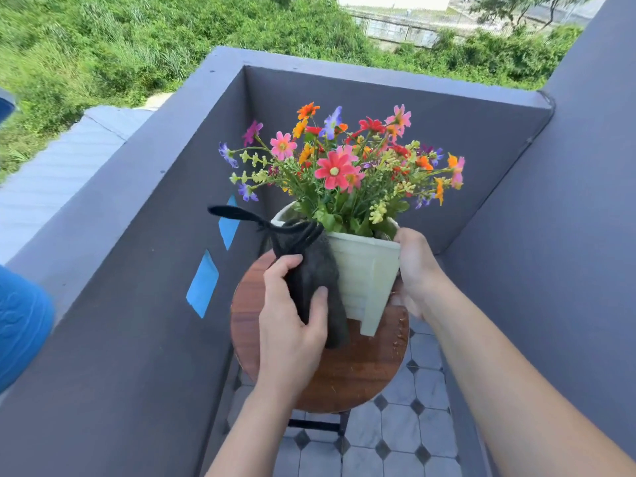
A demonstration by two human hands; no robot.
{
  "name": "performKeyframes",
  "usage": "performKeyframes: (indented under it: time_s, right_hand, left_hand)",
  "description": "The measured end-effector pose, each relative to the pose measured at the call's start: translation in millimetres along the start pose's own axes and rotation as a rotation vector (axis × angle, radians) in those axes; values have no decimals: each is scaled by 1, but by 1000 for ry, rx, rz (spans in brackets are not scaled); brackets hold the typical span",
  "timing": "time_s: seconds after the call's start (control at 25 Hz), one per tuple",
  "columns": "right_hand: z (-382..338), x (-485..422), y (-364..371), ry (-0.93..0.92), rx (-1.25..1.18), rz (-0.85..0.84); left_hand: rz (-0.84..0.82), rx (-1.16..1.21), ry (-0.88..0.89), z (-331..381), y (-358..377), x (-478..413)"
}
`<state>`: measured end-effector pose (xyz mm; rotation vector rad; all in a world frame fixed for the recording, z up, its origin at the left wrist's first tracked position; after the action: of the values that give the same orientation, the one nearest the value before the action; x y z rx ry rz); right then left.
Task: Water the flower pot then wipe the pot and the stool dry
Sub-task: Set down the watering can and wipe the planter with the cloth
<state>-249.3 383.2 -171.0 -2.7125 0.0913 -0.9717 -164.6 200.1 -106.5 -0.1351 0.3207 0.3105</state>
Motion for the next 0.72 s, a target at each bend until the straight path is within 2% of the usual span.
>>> performKeyframes:
  time_s: [0.12, 0.24, 0.32, 0.44, 0.56, 0.6, 0.72]
  right_hand:
    - [4, -6, -3, 5, 15, 9]
    - [3, -7, -5, 6, 30, 17]
    - [4, -9, -5, 1, 45, 13]
    - [4, -10, -5, -4, 58, 0]
    - [1, -5, -5, 12, 87, -16]
    - [-1, -3, -5, 3, 92, -29]
    - [-5, 7, -3, -10, 91, -71]
  left_hand:
    - [163, -329, 36, -12, -4, 3]
    - [173, -515, -33, -18, 12, 9]
    - [138, -579, -1, -28, 21, 6]
    - [145, -653, 197, -41, 28, 13]
    - [-45, -746, 400, -41, 47, 36]
    - [-61, -751, 423, -37, 46, 35]
    - [83, -679, 361, -10, 32, 5]
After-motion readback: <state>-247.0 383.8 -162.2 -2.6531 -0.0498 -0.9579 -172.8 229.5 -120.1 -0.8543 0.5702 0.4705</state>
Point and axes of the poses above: each hand's wrist, its own x-axis away from the middle knuckle, its own y-axis out of the palm, z = x × y, the point moved 9 cm from there along -x, towards the middle knuckle, and after that the axes turned 13 degrees about x, right-handed, at the moved point
